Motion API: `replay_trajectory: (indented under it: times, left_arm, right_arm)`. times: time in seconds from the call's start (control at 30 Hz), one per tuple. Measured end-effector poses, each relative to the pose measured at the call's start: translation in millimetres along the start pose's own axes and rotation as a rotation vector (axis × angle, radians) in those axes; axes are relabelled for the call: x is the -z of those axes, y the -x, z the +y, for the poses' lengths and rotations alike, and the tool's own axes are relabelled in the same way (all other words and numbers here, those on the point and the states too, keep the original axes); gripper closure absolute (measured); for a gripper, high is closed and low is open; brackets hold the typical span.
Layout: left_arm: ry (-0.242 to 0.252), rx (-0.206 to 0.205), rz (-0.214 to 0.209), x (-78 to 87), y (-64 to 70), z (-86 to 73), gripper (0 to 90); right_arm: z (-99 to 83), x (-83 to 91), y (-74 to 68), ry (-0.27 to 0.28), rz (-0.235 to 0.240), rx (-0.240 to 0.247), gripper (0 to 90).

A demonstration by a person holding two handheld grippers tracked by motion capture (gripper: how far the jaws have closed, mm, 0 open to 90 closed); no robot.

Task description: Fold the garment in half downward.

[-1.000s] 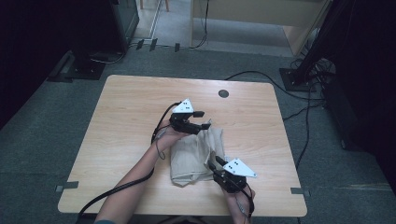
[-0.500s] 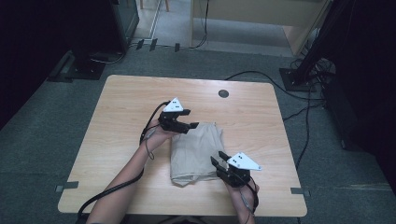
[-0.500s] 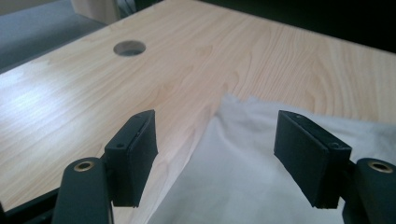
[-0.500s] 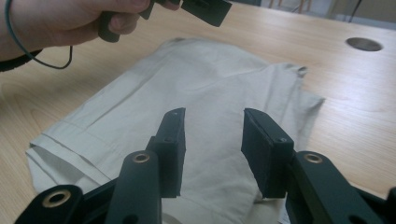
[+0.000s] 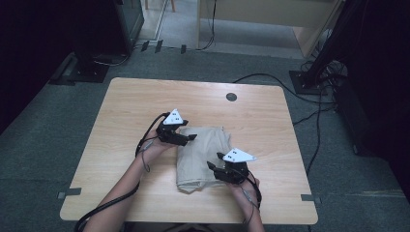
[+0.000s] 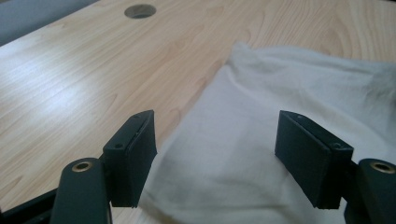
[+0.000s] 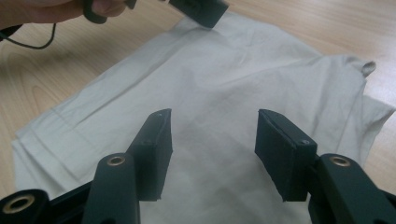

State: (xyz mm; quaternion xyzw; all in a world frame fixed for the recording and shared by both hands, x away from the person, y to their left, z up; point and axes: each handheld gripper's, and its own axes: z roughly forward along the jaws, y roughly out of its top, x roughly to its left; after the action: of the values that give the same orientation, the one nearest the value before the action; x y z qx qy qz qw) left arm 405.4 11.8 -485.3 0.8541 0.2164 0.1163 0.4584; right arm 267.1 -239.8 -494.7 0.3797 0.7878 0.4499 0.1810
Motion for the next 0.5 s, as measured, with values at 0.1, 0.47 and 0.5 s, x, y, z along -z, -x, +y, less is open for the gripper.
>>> replay_trajectory:
  times: [0.1,0.47,0.5]
  left_arm:
    - [-0.018,0.001,0.012,-1.6,-0.4,-6.3,29.4]
    - [-0.039,0.007,0.018,-10.5,-0.9,-16.1,29.4]
    - [-0.04,0.007,0.021,-11.6,-0.8,-16.7,29.4]
  right_arm:
    - [2.4,-3.9,4.4,-0.002,0.013,0.003,40.6]
    - [0.7,-18.5,12.5,-0.056,0.024,0.059,38.8]
    - [0.3,-19.4,13.4,-0.067,0.027,0.057,38.8]
